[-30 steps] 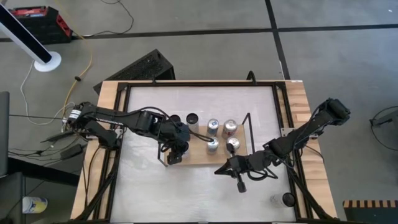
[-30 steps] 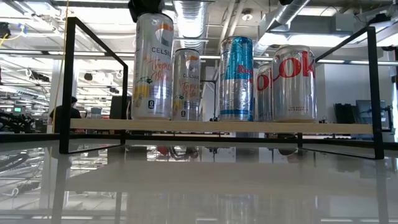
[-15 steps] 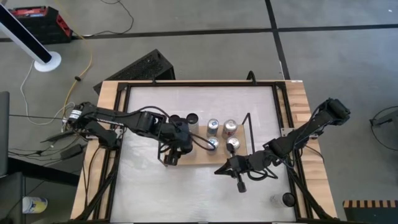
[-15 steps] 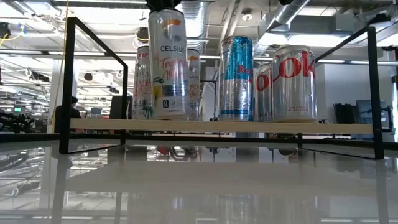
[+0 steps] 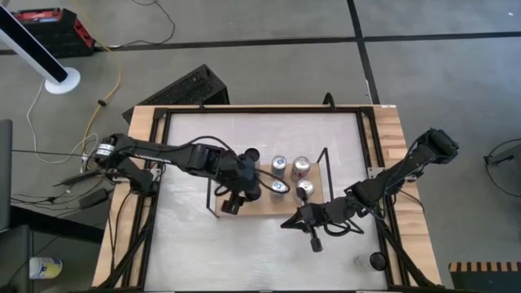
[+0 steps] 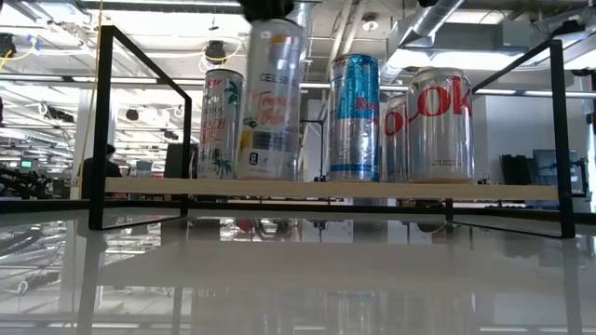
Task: Place canned beverage on shelf
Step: Put the white yellow soda can on the shelf aligned with the other white yellow soda can
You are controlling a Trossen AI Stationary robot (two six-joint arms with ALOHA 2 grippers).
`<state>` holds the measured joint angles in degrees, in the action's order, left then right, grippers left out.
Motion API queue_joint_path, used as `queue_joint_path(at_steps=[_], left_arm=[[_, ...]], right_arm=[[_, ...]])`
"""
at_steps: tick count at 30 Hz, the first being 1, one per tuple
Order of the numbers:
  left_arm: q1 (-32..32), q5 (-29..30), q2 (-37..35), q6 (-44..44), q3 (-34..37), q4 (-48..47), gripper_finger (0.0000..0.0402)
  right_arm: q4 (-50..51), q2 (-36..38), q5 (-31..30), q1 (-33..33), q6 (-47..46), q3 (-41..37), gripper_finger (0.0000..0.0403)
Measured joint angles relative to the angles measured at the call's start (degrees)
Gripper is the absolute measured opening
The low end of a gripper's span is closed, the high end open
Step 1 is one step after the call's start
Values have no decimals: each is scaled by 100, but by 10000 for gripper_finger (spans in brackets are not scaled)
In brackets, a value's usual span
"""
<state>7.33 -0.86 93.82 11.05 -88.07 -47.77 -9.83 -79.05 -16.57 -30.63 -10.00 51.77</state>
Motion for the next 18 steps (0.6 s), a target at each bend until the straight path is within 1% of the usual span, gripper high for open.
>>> queue_joint_path(at_steps=[8,18], left_arm=[[11,135,48,402,7,-48,250],[8,164,5,451,11,-76,250]], right_arm=[[59,2,10,-4,2,0,29],[59,2,10,-9,2,0,29]])
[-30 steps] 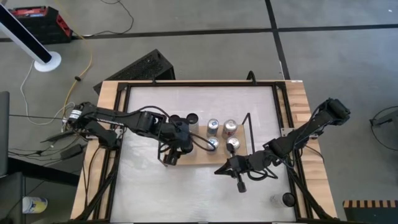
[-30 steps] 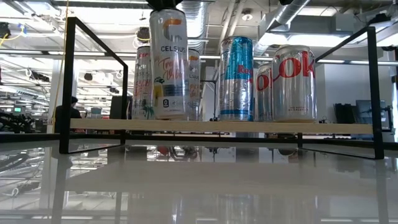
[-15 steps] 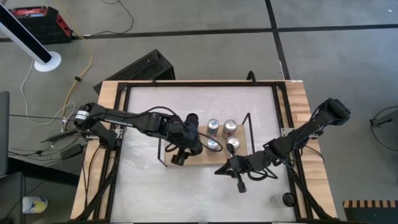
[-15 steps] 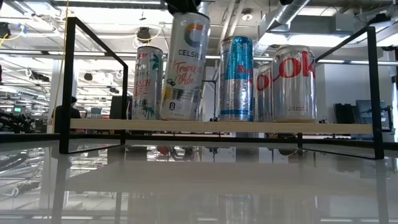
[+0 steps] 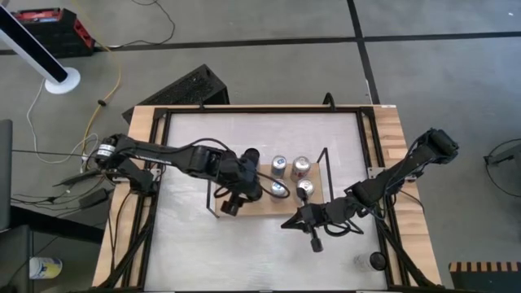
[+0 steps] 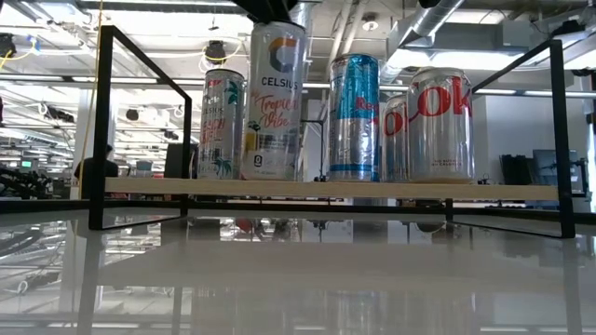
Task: Place canned beverage on shelf
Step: Put the white yellow soda can on the shelf aligned with the other white yellow soda can
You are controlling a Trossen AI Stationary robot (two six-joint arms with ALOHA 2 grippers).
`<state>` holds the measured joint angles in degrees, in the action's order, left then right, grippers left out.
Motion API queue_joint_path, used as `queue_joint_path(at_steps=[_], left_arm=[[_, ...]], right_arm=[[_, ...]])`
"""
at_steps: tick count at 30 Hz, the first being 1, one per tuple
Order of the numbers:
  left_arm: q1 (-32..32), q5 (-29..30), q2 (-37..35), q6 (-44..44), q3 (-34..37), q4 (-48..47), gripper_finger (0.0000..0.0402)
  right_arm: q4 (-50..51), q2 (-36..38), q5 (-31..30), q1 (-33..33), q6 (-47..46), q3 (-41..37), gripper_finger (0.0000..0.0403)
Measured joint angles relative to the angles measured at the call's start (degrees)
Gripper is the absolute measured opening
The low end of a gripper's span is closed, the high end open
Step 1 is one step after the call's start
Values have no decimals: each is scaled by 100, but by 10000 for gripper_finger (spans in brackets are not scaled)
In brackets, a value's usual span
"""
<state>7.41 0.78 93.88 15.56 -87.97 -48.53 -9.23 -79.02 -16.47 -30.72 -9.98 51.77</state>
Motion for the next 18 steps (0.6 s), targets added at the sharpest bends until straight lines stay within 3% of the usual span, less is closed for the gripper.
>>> queue_joint_path(at_steps=[18], left_arm=[[-4,11,-86,201,-345,-97,250]], right_arm=[[0,-2,-2,0,-1,0,29]])
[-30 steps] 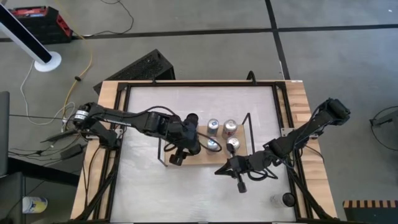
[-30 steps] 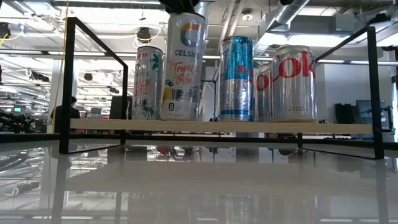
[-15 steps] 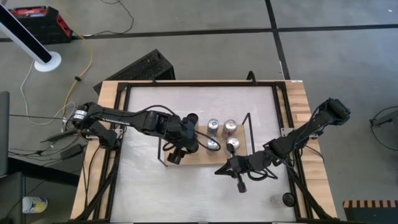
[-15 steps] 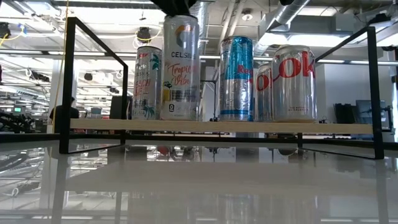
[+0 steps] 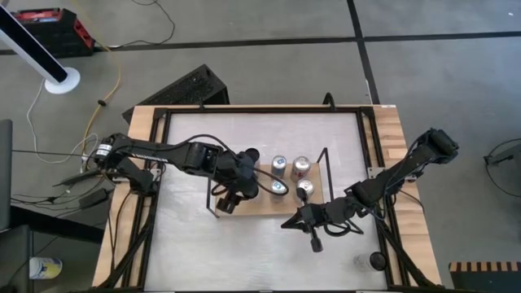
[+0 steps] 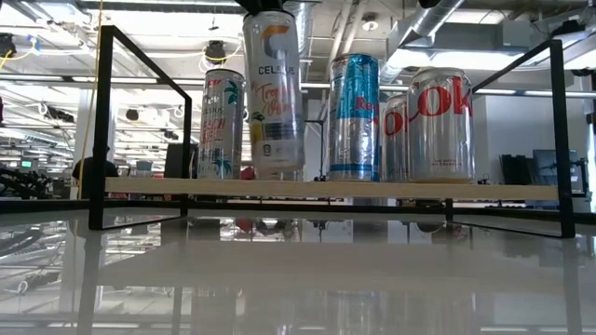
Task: Place canned beverage on shelf
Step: Put the white yellow soda can on the shelf aligned with the other white yellow soda can
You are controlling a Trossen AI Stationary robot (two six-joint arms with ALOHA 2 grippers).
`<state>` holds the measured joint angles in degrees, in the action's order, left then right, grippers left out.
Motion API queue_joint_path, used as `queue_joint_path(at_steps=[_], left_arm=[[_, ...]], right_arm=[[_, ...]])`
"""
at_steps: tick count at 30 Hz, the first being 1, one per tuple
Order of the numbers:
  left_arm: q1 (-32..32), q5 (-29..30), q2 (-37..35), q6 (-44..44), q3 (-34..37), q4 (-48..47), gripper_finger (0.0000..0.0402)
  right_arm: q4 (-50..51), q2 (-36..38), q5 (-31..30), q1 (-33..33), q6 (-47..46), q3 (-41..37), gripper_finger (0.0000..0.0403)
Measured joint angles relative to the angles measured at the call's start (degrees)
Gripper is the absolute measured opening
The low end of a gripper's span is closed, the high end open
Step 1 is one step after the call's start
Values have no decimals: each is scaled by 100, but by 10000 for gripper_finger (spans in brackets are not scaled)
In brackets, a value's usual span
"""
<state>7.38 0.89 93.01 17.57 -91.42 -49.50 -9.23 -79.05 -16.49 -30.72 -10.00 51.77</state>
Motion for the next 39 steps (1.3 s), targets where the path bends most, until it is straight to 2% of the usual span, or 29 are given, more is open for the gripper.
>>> queue_joint_path(at_steps=[39], left_arm=[[2,-4,-15,598,190,9,250]], right_arm=[[-2,0,-2,0,0,-9,29]])
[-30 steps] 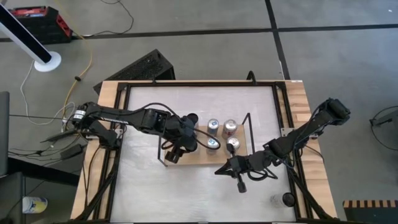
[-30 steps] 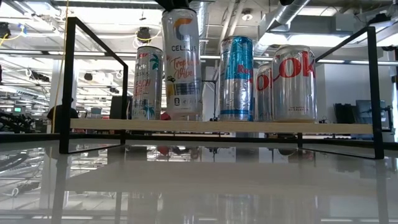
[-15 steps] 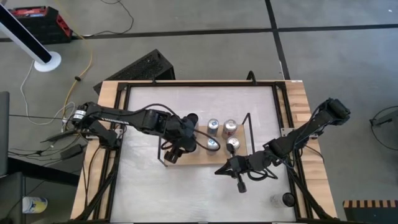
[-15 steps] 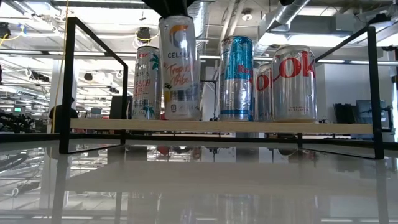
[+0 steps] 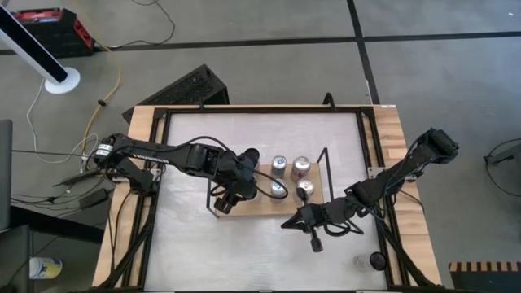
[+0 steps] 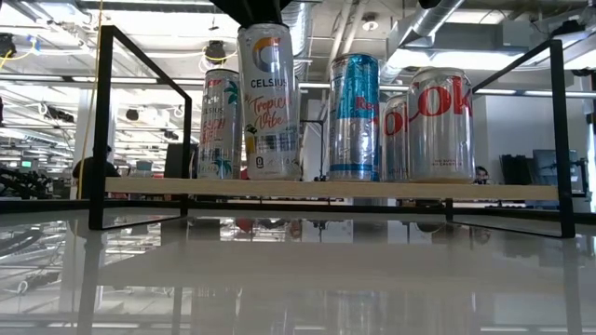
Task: Place canned beverage on shelf
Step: Put the white yellow soda can on the shelf aligned with the other white yellow soda can
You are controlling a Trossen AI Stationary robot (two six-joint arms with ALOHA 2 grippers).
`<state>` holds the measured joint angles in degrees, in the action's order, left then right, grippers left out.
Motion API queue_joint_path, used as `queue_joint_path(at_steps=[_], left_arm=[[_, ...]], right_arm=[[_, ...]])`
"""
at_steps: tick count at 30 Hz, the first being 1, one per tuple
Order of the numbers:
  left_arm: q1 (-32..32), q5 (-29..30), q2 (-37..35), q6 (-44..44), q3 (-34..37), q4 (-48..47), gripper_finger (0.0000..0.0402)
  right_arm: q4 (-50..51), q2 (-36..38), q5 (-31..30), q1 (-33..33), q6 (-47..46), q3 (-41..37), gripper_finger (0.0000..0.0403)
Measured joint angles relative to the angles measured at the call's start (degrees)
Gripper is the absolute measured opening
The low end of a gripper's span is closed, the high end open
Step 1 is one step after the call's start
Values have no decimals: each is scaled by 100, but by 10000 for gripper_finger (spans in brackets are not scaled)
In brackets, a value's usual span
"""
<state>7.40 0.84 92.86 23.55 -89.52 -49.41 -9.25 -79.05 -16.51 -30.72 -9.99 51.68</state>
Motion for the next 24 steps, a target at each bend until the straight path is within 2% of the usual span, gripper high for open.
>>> queue_joint_path(at_steps=[18,24], left_arm=[[2,0,0,-17,0,4,250],[4,161,-2,41,0,32,276]], right_arm=[[2,0,0,0,1,0,29],[2,0,0,0,2,2,29]])
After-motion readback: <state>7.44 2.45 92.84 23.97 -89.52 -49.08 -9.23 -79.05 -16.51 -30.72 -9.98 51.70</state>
